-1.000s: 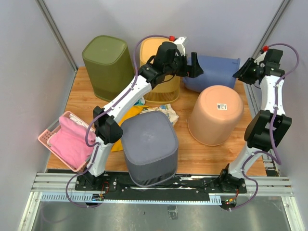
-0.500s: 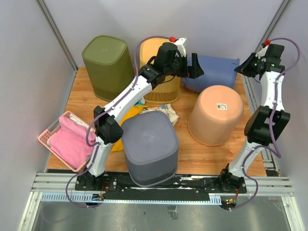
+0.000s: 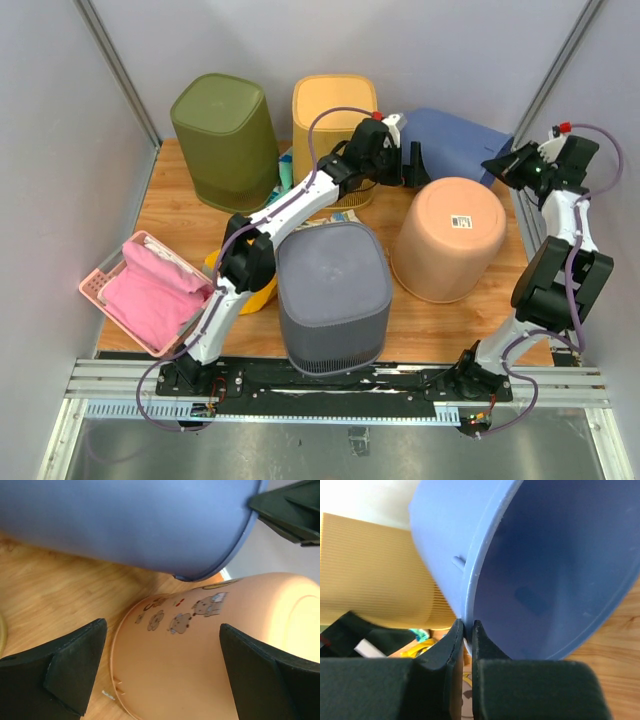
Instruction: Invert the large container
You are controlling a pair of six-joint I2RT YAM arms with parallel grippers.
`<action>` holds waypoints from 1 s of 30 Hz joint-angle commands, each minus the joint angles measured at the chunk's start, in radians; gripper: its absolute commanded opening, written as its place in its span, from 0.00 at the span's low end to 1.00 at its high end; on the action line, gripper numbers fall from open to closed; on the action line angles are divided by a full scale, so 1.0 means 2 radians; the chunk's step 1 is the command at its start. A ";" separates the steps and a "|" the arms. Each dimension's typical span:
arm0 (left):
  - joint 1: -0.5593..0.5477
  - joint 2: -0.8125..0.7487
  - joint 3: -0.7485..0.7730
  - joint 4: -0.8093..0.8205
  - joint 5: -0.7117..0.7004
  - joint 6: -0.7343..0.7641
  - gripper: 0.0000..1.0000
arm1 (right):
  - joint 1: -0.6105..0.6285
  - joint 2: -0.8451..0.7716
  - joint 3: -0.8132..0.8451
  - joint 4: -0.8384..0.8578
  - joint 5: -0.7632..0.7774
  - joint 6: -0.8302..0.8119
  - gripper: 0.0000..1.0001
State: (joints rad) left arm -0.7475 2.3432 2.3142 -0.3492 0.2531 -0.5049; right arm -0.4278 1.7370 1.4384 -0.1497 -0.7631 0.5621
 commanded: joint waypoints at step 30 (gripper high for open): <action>-0.037 -0.132 -0.072 -0.005 -0.022 0.082 0.99 | -0.003 0.134 -0.466 0.861 0.004 0.541 0.00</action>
State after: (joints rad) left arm -0.8021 2.0876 2.1578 -0.3653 0.2104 -0.3622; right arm -0.4492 1.8572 0.5896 1.5757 -0.8162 1.4517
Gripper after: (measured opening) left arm 0.991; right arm 0.058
